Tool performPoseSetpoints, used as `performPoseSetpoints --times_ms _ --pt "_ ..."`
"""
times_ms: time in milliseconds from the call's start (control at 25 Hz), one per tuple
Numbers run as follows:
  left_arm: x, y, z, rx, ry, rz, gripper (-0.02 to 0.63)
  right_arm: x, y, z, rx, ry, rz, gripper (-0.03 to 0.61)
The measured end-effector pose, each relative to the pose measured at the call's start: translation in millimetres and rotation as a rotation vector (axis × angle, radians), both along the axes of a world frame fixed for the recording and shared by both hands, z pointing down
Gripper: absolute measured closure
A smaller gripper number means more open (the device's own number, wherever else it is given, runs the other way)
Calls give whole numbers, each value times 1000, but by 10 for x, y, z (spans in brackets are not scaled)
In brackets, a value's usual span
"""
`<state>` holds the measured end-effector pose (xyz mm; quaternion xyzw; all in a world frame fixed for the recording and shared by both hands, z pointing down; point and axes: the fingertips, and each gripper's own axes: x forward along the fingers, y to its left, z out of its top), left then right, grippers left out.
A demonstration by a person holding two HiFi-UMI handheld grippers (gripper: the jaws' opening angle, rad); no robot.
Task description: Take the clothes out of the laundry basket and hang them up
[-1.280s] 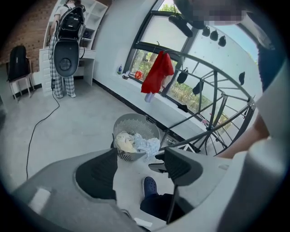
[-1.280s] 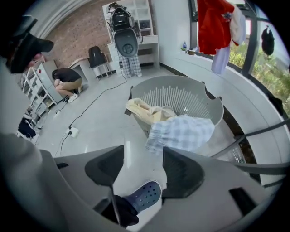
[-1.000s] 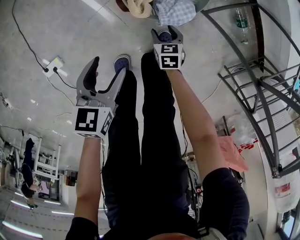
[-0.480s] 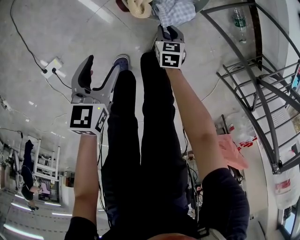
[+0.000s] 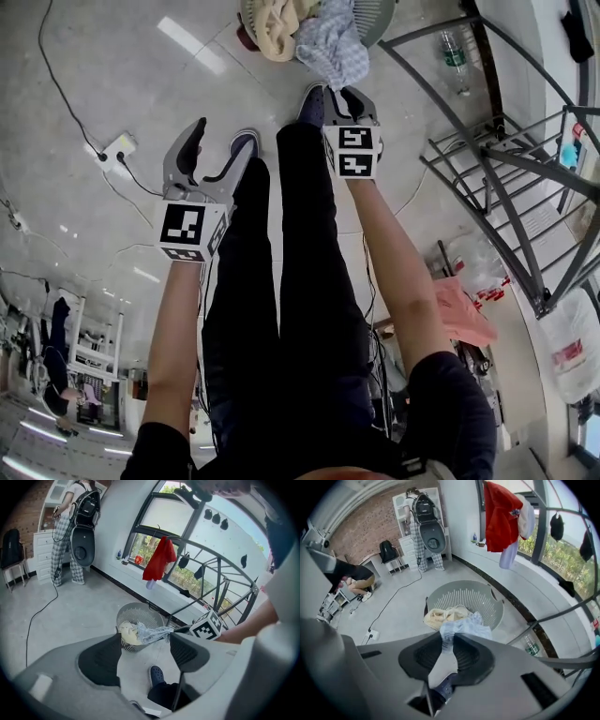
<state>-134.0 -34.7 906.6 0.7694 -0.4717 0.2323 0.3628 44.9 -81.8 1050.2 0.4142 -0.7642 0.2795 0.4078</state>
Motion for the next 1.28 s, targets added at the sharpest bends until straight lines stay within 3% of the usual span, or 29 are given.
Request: performPoseSetpoints --times_ms 360,560,760,960,1120,1280 --pt "7 -100 -641 59 -2 56 301 28 -50 -1190 46 -5 8 505" --pt "64 -5 -1041 80 2 113 301 -105 76 -1899 59 -62 63 505" --pt "194 133 -1456 92 47 120 301 -200 73 -2707 128 -102 74 505" --pt "326 166 -1877 129 31 175 301 -261 62 -3603 200 -149 61 505" --pt "380 270 -2365 154 81 157 301 -286 263 -4389 245 -178 35 505" --pt "559 255 -2765 204 98 211 301 -223 411 -4967 248 -197 52 505"
